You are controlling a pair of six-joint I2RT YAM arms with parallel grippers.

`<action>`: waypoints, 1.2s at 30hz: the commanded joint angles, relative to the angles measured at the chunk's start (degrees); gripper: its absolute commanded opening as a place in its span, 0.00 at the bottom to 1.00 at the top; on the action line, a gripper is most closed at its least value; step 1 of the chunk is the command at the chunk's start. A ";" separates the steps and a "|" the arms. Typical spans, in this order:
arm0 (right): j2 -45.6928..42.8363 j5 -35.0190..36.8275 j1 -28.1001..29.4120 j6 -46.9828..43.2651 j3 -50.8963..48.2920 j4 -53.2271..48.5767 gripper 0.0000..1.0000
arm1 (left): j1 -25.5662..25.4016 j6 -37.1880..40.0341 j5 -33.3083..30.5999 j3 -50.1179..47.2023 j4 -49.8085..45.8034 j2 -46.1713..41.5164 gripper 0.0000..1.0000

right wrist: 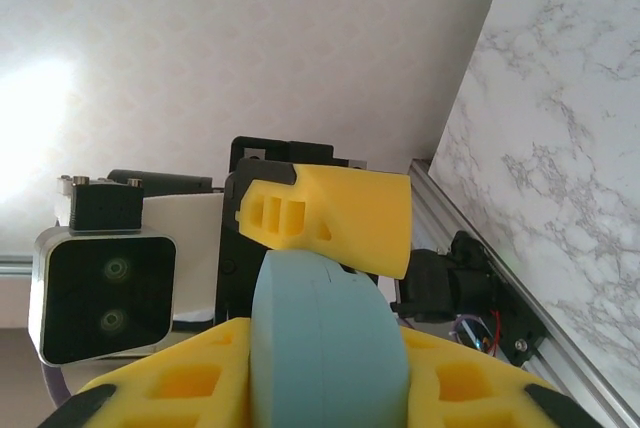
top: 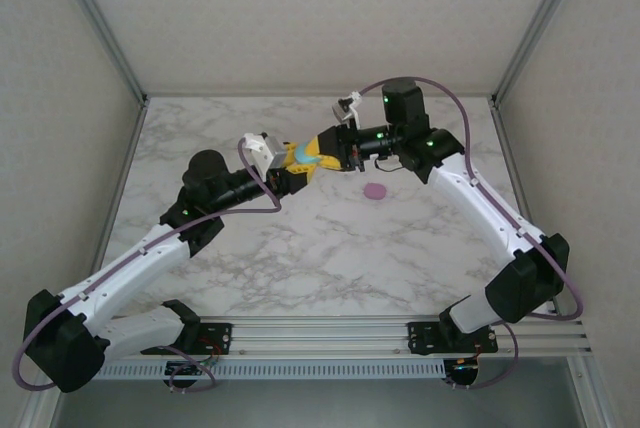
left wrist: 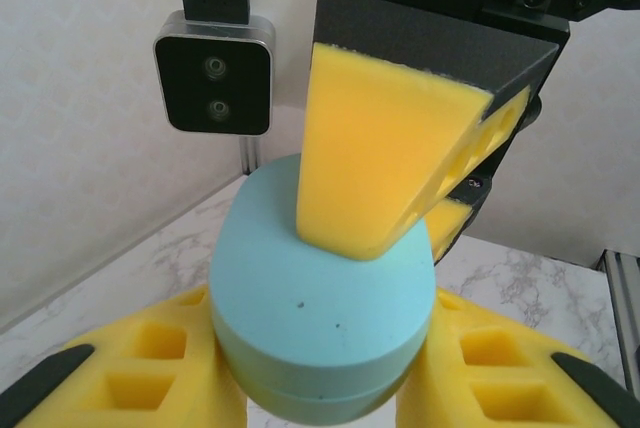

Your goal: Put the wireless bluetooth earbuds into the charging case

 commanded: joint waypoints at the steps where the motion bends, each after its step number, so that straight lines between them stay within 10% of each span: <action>1: -2.50 3.18 -0.35 -0.15 -2.03 2.71 0.20 | -0.53 1.07 0.13 2.31 -1.77 -0.56 0.40; 15: -5.38 27.04 -3.21 -3.92 -19.31 3.63 0.21 | -0.44 0.85 -16.97 -6.61 -7.71 -10.28 0.74; 36: 19.49 27.39 -0.79 -9.07 -25.09 13.32 0.25 | 0.27 -6.43 -25.73 1.01 -28.59 -12.73 1.00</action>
